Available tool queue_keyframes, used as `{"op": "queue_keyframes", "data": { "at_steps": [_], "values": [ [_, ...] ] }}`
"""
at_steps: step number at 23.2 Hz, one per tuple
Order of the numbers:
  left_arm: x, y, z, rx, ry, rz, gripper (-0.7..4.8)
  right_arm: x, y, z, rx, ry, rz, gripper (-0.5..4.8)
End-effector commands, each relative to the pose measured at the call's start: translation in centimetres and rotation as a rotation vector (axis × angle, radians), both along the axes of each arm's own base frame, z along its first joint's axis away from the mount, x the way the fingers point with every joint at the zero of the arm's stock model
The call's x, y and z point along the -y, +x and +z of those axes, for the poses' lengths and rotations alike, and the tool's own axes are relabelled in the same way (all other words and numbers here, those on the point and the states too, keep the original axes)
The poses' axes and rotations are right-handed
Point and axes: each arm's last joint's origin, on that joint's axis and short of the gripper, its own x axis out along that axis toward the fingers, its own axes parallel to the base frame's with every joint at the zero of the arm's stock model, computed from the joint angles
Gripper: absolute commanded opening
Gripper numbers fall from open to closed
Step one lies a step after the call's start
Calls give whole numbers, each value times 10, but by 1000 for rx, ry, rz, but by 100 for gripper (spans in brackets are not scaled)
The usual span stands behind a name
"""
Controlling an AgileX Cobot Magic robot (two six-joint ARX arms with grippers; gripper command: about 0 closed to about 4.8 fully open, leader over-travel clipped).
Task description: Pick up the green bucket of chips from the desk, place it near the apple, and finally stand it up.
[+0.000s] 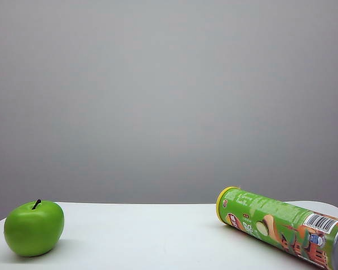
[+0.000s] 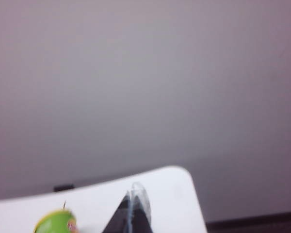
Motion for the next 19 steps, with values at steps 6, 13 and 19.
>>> {"op": "queue_keyframes", "data": {
  "at_steps": [6, 13, 19],
  "values": [
    [7, 52, 84, -251, 198, -166, -2, 0, 21, 81, 2, 2, -45, -5],
    [11, 96, 104, -445, 302, -263, 125, -12, 91, 122, -168, -131, 182, -5],
    [13, 109, 109, -561, 355, -312, 212, -20, 138, 129, -437, -112, 315, -5]
  ]
}}
